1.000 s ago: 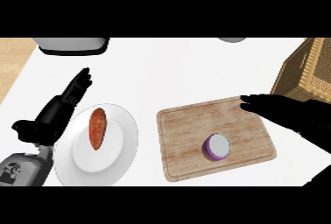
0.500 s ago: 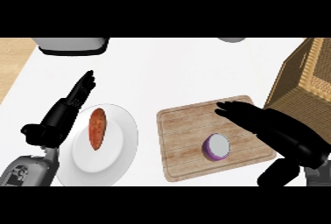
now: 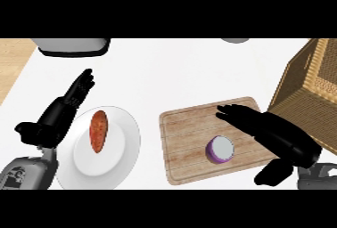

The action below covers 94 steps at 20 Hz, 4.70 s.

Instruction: Pick the can from the cutting board and place it in the basket

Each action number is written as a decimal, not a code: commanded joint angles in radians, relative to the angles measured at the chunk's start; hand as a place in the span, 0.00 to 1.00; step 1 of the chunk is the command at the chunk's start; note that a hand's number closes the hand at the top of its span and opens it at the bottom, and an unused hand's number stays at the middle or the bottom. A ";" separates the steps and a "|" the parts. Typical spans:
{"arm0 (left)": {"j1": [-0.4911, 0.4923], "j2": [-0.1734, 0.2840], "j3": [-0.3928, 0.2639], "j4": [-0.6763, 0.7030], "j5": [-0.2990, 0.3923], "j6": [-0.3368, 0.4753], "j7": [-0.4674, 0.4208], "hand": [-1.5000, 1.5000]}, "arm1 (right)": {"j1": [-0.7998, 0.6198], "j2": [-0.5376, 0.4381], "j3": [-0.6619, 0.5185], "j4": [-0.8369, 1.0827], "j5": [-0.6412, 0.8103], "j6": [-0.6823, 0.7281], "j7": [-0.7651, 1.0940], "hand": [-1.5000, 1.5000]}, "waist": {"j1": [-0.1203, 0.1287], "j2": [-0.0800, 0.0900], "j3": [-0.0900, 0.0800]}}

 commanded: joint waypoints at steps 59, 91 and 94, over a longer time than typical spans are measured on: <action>0.001 -0.172 0.136 -0.070 -0.139 -0.129 0.070 0.50 | 0.054 0.201 0.119 0.285 0.582 -0.247 -0.129 1.00 | -0.005 -0.002 0.000; 0.044 -0.160 0.129 -0.047 -0.164 -0.160 0.021 0.50 | -0.024 0.406 0.035 -0.586 0.440 -0.436 1.127 1.00 | -0.001 -0.001 -0.001; 0.021 -0.176 0.133 -0.005 -0.183 -0.135 -0.024 0.50 | -0.159 0.388 -0.030 -0.532 0.485 -0.368 1.178 1.00 | 0.000 0.000 -0.002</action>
